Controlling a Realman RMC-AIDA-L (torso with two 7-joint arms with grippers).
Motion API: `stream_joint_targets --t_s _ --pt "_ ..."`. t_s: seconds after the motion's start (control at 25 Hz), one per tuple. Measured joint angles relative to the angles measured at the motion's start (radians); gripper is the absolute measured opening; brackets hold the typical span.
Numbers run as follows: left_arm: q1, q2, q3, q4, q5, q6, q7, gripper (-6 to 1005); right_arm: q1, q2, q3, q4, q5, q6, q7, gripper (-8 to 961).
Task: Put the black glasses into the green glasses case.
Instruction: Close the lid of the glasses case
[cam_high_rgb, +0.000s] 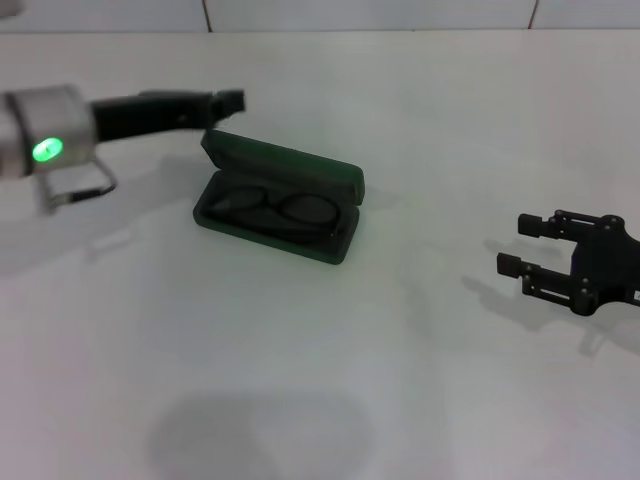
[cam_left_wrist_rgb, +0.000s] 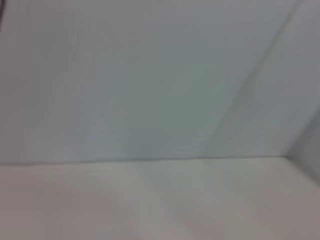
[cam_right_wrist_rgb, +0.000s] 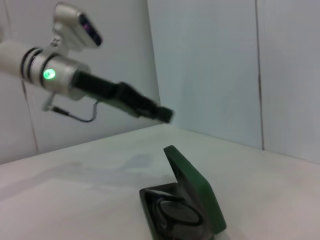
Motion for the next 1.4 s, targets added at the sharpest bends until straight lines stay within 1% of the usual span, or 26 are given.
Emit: stream_joint_targets --t_s 0.12,0.24,0.28,0.4,0.48,0.52,0.6,0.76,0.88,1.12,1.4 --pt "0.019 0.006 0.275 0.097 0.025 -0.278 -0.168 0 0.003 -0.001 0.007 0.007 -0.002 0.001 0.000 566" --pt "0.035 0.006 0.453 0.163 0.109 -0.460 -0.321 0 0.007 -0.001 0.010 0.007 -0.006 0.001 0.000 567" --pt "0.034 0.006 0.511 0.171 0.164 -0.516 -0.397 0 0.008 -0.001 0.011 0.007 -0.007 0.001 0.000 567" --pt "0.015 0.004 0.614 0.154 0.316 -0.616 -0.573 -1 0.009 -0.002 0.012 0.001 -0.007 0.002 0.000 567" --pt "0.008 0.003 0.662 0.133 0.403 -0.669 -0.669 -1 0.009 -0.002 0.012 -0.001 -0.007 0.002 0.000 567" --pt "0.007 0.002 0.684 0.121 0.440 -0.694 -0.714 -1 0.009 -0.003 0.012 -0.002 -0.007 0.002 0.000 567" --pt "0.007 0.002 0.702 0.106 0.469 -0.727 -0.766 -1 0.009 -0.003 0.012 -0.002 -0.007 0.002 0.000 567" --pt "0.013 -0.001 0.721 0.081 0.471 -0.787 -0.800 -1 0.009 -0.004 0.011 0.004 -0.007 0.002 0.000 566" --pt "0.001 -0.002 0.750 0.055 0.469 -0.823 -0.814 -1 0.009 -0.004 0.011 0.005 -0.007 0.002 -0.001 566" --pt "-0.037 -0.002 0.782 0.006 0.469 -0.836 -0.827 -1 0.009 -0.004 0.011 0.005 -0.007 0.002 -0.001 566" --pt "-0.036 0.001 0.798 0.003 0.466 -0.831 -0.827 -1 0.006 -0.004 0.011 0.005 -0.004 0.002 -0.013 565"
